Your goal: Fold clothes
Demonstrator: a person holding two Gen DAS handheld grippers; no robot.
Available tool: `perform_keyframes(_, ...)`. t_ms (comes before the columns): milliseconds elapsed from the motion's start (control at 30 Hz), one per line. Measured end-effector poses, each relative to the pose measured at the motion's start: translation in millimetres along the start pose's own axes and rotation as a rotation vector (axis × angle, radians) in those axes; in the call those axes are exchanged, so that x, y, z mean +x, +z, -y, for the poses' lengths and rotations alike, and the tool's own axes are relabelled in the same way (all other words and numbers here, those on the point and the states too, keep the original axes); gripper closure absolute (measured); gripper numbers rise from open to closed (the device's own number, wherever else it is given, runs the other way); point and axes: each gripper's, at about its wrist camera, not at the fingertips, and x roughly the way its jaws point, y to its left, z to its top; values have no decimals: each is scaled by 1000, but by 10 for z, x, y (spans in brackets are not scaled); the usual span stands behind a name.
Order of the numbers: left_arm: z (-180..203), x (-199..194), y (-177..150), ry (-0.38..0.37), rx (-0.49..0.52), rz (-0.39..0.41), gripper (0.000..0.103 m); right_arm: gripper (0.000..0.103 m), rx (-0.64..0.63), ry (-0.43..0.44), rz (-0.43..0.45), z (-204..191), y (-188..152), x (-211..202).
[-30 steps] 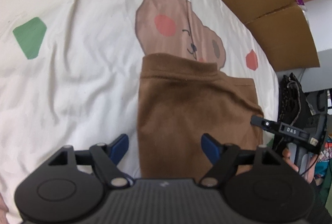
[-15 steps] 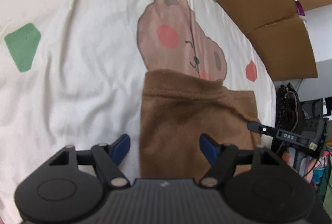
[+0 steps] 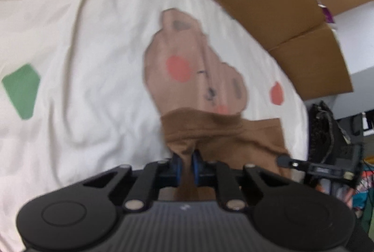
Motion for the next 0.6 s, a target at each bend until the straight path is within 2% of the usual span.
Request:
perform_keyframes(67,16,13,9,-12,0,-7,92,61,-2,3,-2,8,-6,19)
perform_keyframes(133,30,27,17,-23,0,-15,87,61,-11,6,-3,2,-8,43)
perform_keyframes(200,-10,60,9,-18,-18,-19,70,61,-19,13,-3,-2,-1,69)
perform_keyframes(300,-46,112,-22,-4,-15,-33,55,61,-28,27,-1,0,18,101)
perform_keyframes(533,-120,230,-41,-32,-11,-46,53,63,-56,41,2,-33,40,129)
perform_keyframes(600,-105,252,-22,-52,3,-45,52,74,-71,33,6,-64,33,124)
